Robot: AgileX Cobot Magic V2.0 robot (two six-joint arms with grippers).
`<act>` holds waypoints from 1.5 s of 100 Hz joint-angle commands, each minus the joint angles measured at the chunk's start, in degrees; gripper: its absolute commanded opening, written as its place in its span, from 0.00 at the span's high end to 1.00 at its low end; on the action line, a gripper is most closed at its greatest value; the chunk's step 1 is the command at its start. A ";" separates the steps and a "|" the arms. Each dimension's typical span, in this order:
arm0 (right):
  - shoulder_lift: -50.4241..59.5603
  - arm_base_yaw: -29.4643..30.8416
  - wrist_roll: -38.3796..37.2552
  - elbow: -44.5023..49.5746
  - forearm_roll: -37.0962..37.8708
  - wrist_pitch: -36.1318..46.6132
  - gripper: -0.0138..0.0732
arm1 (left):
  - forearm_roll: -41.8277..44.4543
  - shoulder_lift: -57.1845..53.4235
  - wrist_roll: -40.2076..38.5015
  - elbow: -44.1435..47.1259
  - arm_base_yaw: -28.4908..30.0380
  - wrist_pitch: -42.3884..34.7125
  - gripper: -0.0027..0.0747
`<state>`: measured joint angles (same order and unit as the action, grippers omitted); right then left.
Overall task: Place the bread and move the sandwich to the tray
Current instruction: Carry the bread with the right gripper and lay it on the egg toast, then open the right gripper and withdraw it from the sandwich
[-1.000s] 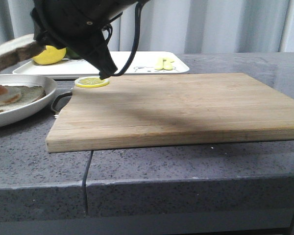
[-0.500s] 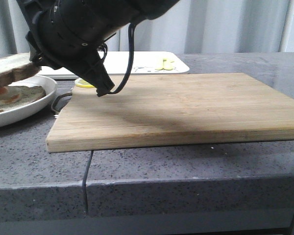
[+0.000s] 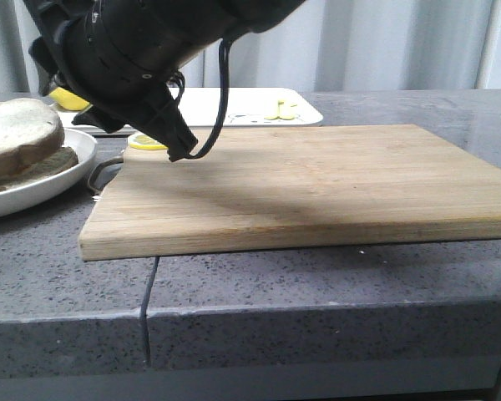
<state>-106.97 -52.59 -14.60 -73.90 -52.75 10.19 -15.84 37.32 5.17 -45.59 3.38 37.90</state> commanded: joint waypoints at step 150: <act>62.96 35.37 43.92 17.31 24.51 -31.67 0.47 | -1.32 25.29 -4.63 -8.02 9.39 -1.35 0.61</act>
<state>-46.90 -17.61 28.68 -57.26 -28.24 -24.99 -16.05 61.86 1.23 -51.16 10.75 38.40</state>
